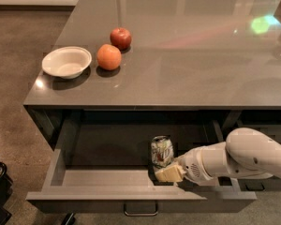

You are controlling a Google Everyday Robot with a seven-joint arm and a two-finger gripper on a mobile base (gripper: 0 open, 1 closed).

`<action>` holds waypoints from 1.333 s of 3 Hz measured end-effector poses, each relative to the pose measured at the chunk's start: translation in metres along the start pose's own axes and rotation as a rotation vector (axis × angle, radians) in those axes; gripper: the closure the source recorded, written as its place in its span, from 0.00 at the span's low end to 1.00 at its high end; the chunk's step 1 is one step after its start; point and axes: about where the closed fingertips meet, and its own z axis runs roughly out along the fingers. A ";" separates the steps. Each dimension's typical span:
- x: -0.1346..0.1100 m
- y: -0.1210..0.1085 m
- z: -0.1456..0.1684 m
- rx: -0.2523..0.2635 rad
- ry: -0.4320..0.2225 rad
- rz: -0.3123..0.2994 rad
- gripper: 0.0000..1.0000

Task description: Place 7up can into top drawer

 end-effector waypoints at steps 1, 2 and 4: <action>0.000 -0.001 0.005 -0.004 0.013 -0.009 0.90; 0.000 -0.001 0.005 -0.004 0.013 -0.009 0.67; 0.000 -0.001 0.006 -0.004 0.013 -0.009 0.20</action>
Offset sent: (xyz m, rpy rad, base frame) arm 0.0020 0.0035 -0.0045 -0.0084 0.0036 0.0143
